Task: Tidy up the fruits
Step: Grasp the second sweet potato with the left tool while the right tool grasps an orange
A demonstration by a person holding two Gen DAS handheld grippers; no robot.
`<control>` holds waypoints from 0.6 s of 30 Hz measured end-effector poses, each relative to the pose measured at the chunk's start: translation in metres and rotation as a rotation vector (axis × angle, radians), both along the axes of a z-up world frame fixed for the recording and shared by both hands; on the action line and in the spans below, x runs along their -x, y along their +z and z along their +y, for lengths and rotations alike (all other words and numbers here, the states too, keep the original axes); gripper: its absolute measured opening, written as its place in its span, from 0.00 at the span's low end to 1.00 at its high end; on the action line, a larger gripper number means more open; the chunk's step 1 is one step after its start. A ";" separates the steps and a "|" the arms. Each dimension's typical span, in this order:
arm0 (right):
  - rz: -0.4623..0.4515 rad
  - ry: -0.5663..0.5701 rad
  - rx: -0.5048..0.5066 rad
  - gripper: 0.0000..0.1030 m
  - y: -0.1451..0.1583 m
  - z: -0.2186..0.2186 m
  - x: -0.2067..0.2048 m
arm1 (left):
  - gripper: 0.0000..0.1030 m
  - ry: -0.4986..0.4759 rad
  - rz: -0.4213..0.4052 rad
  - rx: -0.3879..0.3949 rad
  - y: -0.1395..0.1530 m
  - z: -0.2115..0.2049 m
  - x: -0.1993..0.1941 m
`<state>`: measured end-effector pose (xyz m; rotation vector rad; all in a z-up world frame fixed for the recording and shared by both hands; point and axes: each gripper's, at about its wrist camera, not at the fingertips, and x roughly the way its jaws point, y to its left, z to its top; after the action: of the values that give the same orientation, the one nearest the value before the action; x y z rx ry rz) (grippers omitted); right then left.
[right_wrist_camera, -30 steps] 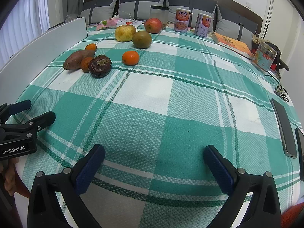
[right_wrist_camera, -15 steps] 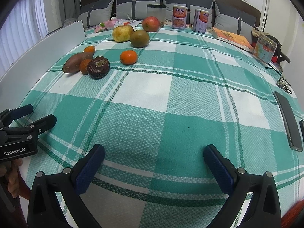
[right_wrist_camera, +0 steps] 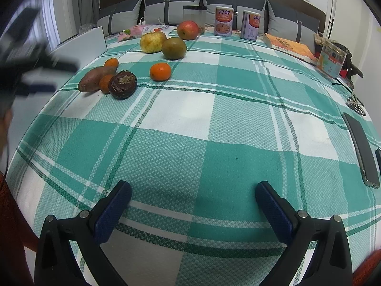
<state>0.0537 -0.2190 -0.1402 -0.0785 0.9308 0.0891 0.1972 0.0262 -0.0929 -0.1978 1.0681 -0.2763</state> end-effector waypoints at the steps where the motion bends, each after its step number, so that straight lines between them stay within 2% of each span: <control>1: 0.002 0.001 0.000 1.00 0.000 0.000 0.000 | 0.95 -0.004 0.012 -0.009 -0.001 -0.004 -0.010; 3: 0.006 0.002 0.000 1.00 0.000 0.000 0.000 | 0.95 -0.016 0.036 -0.046 -0.007 -0.015 -0.027; 5: 0.009 0.005 0.001 1.00 0.000 0.000 -0.001 | 0.88 -0.014 0.056 -0.079 -0.014 -0.022 -0.036; 7: 0.010 0.010 0.000 1.00 0.000 0.000 -0.001 | 0.48 0.004 0.111 -0.086 -0.027 -0.022 -0.045; 9: 0.010 0.013 0.001 1.00 0.000 0.000 0.000 | 0.47 0.023 0.154 -0.029 -0.038 -0.015 -0.048; 11: 0.010 0.013 0.001 1.00 0.000 -0.001 0.000 | 0.40 0.027 0.129 -0.016 -0.036 -0.011 -0.045; 12: 0.010 0.013 0.000 1.00 0.000 -0.001 0.000 | 0.40 0.030 0.117 -0.010 -0.034 -0.009 -0.041; 16: 0.036 0.038 -0.013 1.00 0.002 -0.004 -0.002 | 0.40 0.049 0.083 -0.033 -0.029 0.007 -0.018; 18: 0.055 0.044 -0.071 1.00 0.007 -0.011 -0.006 | 0.40 0.052 0.085 -0.035 -0.026 0.017 0.001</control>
<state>0.0598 -0.2303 -0.1327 -0.0312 0.9806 0.1657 0.1966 0.0429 -0.1192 -0.2070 1.1496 -0.2036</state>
